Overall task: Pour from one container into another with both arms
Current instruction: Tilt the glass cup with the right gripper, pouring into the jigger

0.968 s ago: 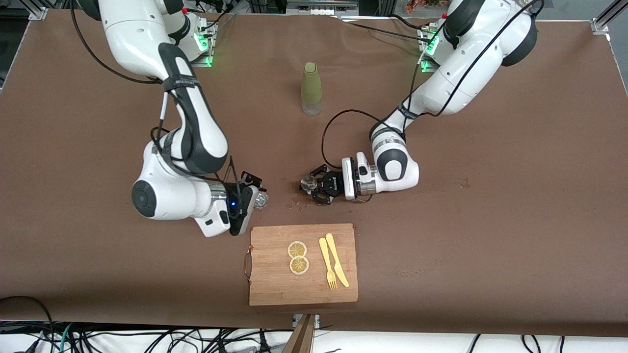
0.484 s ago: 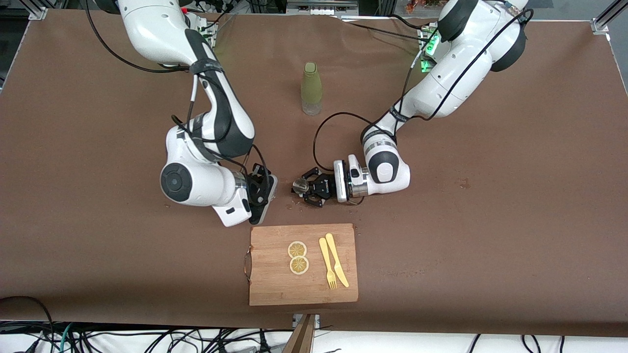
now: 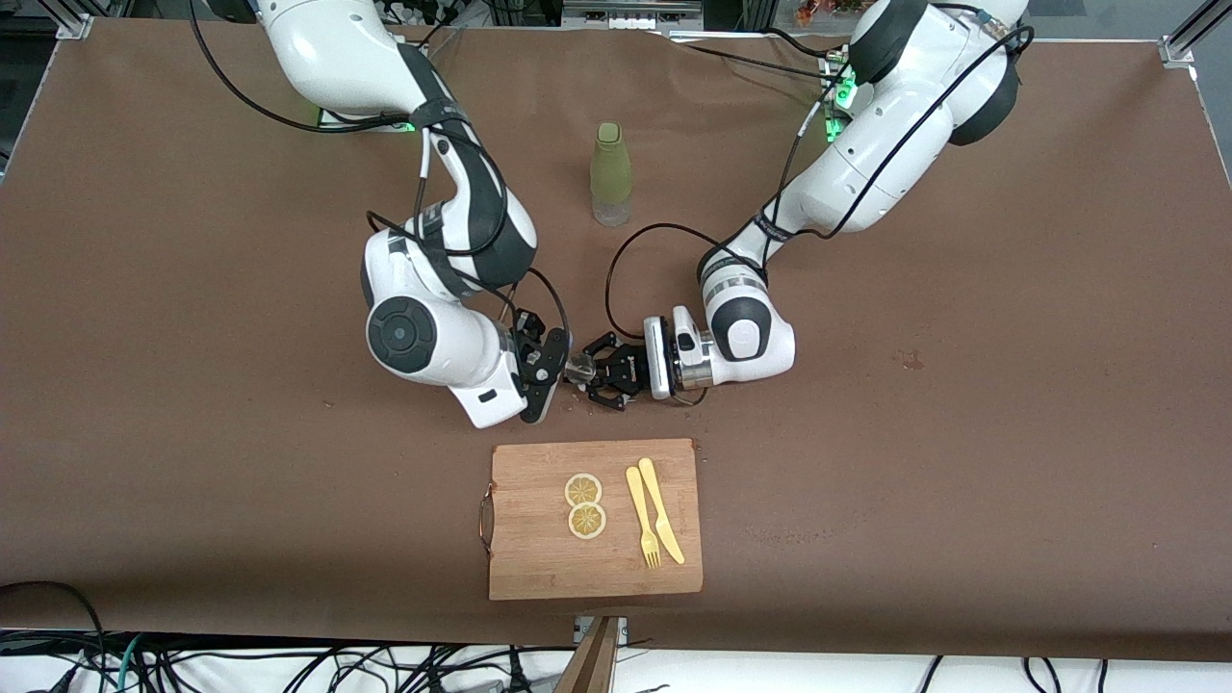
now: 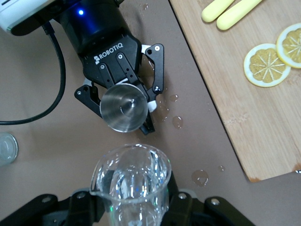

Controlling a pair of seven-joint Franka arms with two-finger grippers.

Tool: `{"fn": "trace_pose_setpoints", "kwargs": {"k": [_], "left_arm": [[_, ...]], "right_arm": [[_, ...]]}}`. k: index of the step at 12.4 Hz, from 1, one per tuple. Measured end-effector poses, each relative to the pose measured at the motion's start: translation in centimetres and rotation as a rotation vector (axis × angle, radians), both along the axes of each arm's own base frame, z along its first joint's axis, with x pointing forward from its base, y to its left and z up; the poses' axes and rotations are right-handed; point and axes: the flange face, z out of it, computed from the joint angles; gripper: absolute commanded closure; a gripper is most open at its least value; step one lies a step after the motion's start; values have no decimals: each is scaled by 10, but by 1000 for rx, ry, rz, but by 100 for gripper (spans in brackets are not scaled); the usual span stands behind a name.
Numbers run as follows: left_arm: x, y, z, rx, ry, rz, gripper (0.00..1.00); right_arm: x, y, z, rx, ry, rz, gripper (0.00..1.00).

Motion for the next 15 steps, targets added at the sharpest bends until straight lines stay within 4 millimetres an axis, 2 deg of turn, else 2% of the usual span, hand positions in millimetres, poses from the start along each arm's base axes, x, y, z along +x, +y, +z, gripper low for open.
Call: {"fn": "trace_pose_setpoints", "kwargs": {"k": [8, 15], "left_arm": [[3, -2, 0, 0, -6, 5, 100], [4, -2, 0, 0, -7, 6, 100]], "right_arm": [[-14, 21, -1, -52, -15, 19, 59], [-18, 29, 0, -51, -22, 20, 58]]}}
